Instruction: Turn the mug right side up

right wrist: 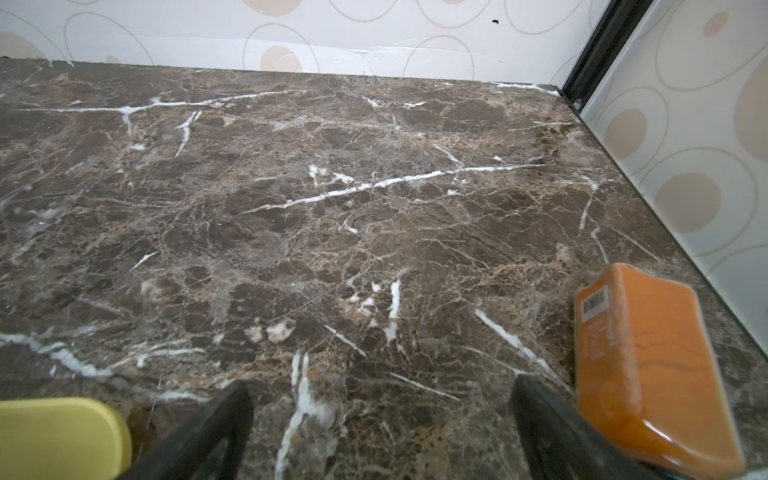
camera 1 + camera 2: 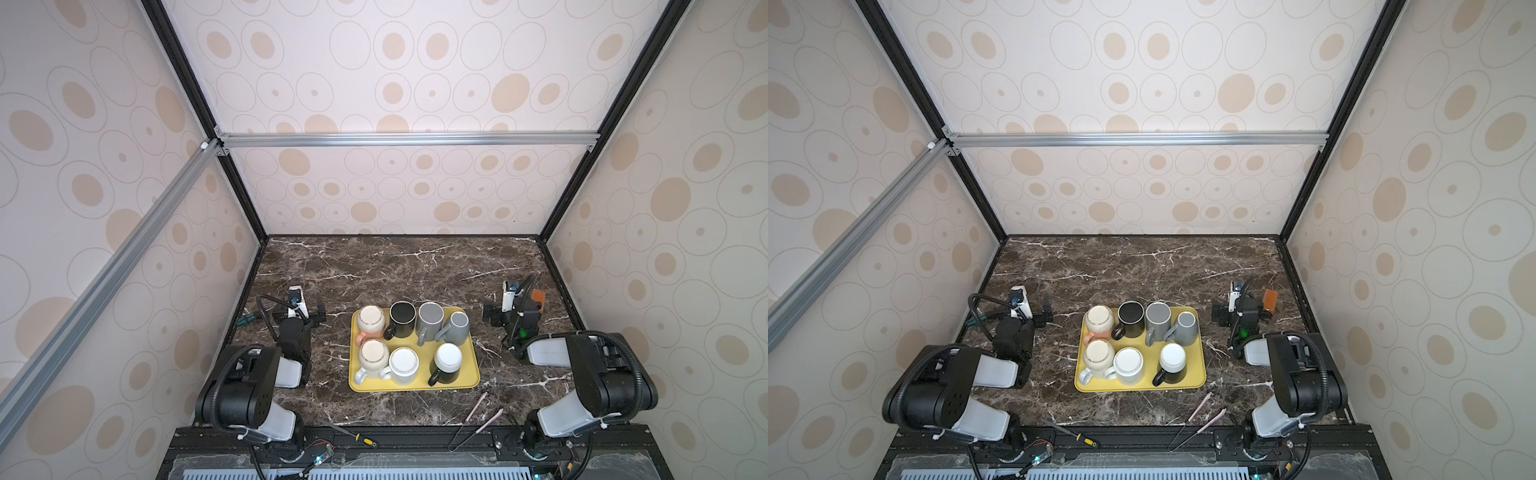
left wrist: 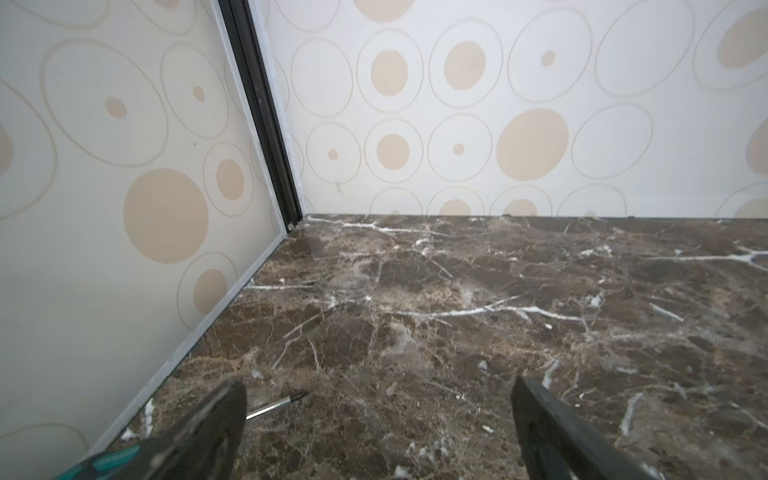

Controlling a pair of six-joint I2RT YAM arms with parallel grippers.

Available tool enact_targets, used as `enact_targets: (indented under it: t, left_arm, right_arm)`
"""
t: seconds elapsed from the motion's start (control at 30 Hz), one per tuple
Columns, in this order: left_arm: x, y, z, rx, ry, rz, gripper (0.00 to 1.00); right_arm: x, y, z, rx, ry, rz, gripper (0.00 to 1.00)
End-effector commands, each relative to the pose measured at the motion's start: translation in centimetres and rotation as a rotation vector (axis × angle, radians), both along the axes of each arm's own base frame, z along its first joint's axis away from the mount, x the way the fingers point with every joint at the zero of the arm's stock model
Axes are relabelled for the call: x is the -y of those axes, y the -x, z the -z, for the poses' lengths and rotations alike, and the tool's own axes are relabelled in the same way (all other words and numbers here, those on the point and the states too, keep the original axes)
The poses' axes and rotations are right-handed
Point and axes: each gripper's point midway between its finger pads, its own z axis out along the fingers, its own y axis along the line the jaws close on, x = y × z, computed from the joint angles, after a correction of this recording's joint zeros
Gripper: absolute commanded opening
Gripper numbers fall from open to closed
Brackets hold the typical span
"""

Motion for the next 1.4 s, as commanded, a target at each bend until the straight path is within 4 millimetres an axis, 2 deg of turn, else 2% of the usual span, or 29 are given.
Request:
enact_targets:
  t: [0.0, 0.07, 0.13, 0.27, 0.3, 0.37, 0.53, 0.63, 0.7, 0.87, 0.93, 1.03, 1.17, 1.27, 1.37]
  left_arm:
    - [0.2, 0.3, -1.4, 0.015, -0.038, -0.019, 1.0]
    - [-0.6, 0.3, -1.8, 0.0, -0.016, -0.079, 1.0]
    - [-1.6, 0.1, -3.2, 0.005, 0.049, -0.146, 1.0]
    - [-1.4, -1.4, -4.8, -0.075, 0.153, -0.159, 1.0]
    - [-0.9, -1.6, -5.0, -0.09, 0.175, -0.149, 1.0]
    - [1.2, -1.6, -5.0, -0.122, 0.218, -0.071, 1.0]
    - [6.5, 0.1, -5.9, -0.251, 0.235, 0.032, 1.0]
    - [8.7, 1.7, -7.3, -0.345, 0.235, 0.095, 1.0]
    - [9.3, 2.8, -8.5, -0.407, 0.231, 0.127, 1.0]
    - [10.5, 6.2, -9.8, -0.581, 0.206, 0.235, 1.0]
    - [11.1, 7.8, -9.5, -0.657, 0.217, 0.286, 0.99]
    - [12.7, 10.6, -8.4, -0.78, 0.237, 0.369, 0.91]
    - [14.2, 14.1, -8.0, -0.847, 0.245, 0.427, 0.85]
    - [14.8, 16.5, -7.5, -0.877, 0.263, 0.467, 0.81]
    - [14.9, 18.7, -6.2, -0.927, 0.275, 0.504, 0.76]
  right_arm:
    - [0.4, -1.0, -2.6, 0.037, 0.007, 0.015, 1.0]
    - [1.0, -0.9, -3.8, -0.011, 0.012, 0.056, 1.0]
    - [1.9, -0.7, -5.7, -0.016, -0.004, 0.121, 1.0]
    - [3.0, 0.5, -8.7, -0.019, -0.034, 0.218, 0.99]
    - [2.9, 0.8, -9.2, -0.022, -0.052, 0.226, 0.99]
    - [2.3, 1.7, -10.7, -0.032, -0.074, 0.224, 0.99]
    - [-1.9, 3.3, -12.8, -0.086, -0.052, 0.124, 0.99]
    - [-3.9, 4.0, -13.4, -0.134, -0.05, 0.066, 0.99]
    - [-5.5, 4.6, -13.8, -0.154, -0.072, 0.02, 0.99]
    - [-7.1, 5.1, -14.8, -0.144, -0.142, -0.06, 0.99]
    - [-7.5, 5.2, -14.9, -0.164, -0.15, -0.078, 0.99]
    - [-8.0, 5.3, -14.7, -0.19, -0.156, -0.099, 0.99]
    - [-8.6, 5.3, -14.4, -0.191, -0.177, -0.123, 0.99]
    - [-8.9, 5.0, -14.1, -0.199, -0.181, -0.135, 0.99]
    - [-9.3, 4.7, -13.7, -0.211, -0.189, -0.146, 0.99]
